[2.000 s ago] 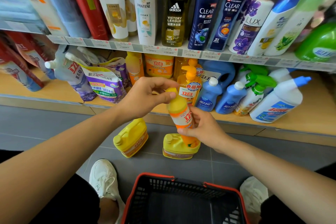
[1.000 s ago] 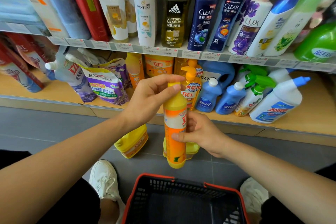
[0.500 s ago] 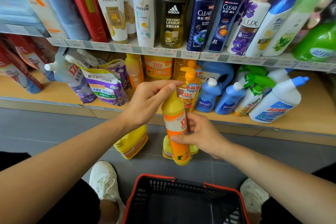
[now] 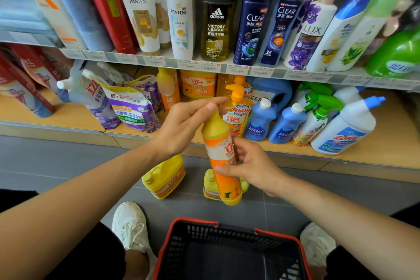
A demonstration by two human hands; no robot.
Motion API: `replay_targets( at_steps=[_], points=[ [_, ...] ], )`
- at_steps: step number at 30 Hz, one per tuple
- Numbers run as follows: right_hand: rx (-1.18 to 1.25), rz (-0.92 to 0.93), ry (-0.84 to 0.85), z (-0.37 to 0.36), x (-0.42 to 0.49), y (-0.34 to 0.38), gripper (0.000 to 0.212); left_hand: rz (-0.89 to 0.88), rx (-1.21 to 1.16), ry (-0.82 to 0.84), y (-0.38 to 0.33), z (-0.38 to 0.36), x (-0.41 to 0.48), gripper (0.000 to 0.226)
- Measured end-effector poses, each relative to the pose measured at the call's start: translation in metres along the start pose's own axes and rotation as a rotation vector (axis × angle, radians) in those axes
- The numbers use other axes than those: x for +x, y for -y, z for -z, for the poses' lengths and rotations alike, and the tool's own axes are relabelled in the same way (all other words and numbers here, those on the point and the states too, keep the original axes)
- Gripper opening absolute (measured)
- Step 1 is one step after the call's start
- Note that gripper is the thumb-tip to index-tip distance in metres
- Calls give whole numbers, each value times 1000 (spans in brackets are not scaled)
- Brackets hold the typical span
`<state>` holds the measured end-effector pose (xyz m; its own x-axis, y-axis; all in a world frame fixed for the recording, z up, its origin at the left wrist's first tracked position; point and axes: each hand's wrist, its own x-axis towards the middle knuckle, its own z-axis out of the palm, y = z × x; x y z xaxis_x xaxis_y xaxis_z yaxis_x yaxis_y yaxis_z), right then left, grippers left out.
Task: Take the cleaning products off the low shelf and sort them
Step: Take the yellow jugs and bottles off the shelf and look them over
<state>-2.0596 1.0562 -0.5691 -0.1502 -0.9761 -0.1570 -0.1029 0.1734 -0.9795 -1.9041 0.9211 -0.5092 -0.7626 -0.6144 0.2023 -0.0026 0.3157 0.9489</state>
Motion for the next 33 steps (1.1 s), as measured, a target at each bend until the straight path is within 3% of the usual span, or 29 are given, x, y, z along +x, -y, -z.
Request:
replay_targets(
  at_steps=[9,13,17,19,24,28,30,32,33],
  points=[
    [112,-55,-93,7,4,3,48,137,14,95,17,-8,-5,53],
    [168,-75,-155,13,4,9,49,323,59,243,28,-14,-13,41],
    [272,-39,-215,19,4,15,51,379,194,419,43,-25,-29,59],
    [335,-32,-229,21,3,18,53,367,246,414,50,-31,-36,53],
    [408,-98,-270,36,5,20,54,326,92,216,53,-34,-37,51],
    [39,-251,-346,50,1,17,42,334,-178,-1,45,-29,-30,53],
    [-300,-115,-435,54,-2,10,37,340,-237,-91,38,-25,-24,55],
    [-608,149,-500,53,-3,8,29,267,-87,-110,33,-21,-21,51],
    [-680,217,-447,51,-3,8,40,216,15,-87,32,-21,-20,50]
  ],
)
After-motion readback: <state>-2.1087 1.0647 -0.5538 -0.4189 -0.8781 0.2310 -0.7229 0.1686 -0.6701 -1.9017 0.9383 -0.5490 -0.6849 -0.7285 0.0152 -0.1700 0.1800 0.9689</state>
